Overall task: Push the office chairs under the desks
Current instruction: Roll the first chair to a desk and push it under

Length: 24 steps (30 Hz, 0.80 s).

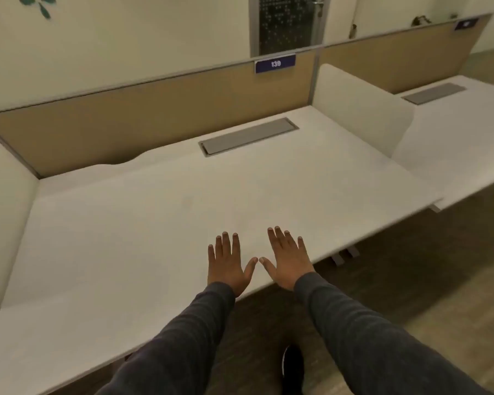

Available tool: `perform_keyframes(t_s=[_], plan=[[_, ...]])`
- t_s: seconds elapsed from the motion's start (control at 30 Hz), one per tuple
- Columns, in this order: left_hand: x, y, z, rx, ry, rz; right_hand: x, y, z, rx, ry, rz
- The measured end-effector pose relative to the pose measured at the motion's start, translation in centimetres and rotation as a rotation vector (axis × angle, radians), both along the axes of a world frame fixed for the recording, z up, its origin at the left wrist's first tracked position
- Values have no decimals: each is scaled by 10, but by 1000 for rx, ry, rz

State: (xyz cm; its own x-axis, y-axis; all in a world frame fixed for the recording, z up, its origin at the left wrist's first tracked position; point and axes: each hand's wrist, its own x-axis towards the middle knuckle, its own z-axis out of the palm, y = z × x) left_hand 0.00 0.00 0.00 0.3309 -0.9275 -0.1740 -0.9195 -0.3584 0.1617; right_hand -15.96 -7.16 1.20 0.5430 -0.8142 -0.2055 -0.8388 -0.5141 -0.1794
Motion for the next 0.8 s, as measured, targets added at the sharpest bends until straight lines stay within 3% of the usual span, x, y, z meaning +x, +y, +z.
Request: perform_keyframes(t_s=[0.37, 0.8], plan=[[-72, 108, -14, 39, -42, -312, -85, 152, -15, 10, -26, -228], [-211, 248, -9, 21, 31, -515, -208, 324, -11, -7, -135, -454]])
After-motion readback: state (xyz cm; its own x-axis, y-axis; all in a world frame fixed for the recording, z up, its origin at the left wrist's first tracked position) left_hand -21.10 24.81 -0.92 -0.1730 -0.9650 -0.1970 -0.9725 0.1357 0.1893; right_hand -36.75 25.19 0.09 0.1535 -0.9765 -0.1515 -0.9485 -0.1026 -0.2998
